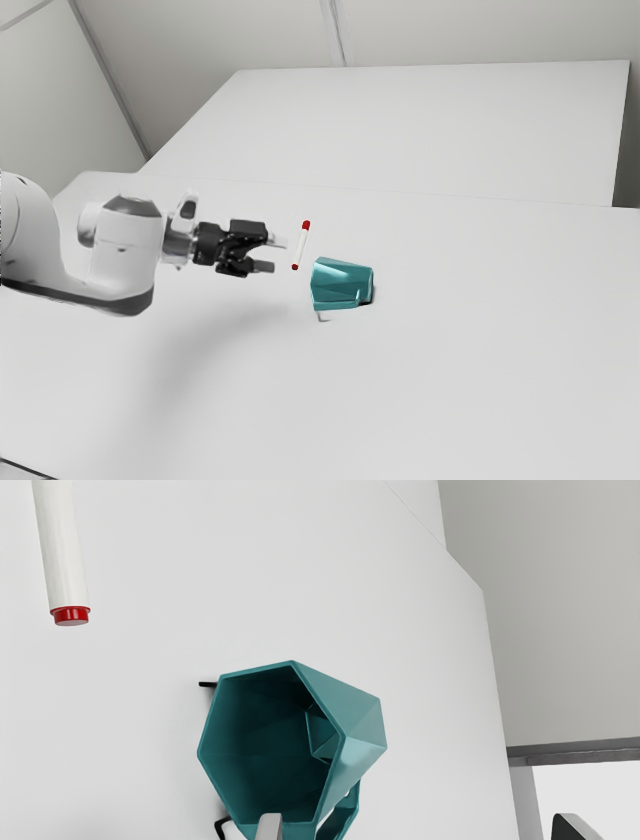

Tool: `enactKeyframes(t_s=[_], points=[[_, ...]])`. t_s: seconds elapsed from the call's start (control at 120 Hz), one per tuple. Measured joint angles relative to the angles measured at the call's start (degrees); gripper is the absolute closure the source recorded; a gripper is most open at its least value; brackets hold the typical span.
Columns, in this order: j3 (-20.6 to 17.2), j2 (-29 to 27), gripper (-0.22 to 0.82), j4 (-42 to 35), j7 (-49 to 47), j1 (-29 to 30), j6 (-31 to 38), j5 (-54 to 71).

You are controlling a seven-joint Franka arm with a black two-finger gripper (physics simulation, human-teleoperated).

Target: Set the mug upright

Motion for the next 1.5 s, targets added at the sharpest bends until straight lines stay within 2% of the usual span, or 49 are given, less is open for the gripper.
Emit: enactKeyframes(t_s=[0.267, 0.6, 1.5], points=[[-0.01, 3.15, 0.02, 0.02, 7.43, -0.05, -0.22, -4.65], [-0.11, 6.79, 0.02, 1.69, 8.37, -0.74, -1.0, -4.67], [-0.16, 10.26, 0.02, 5.84, 9.27, -6.21, -0.74, -4.65]])
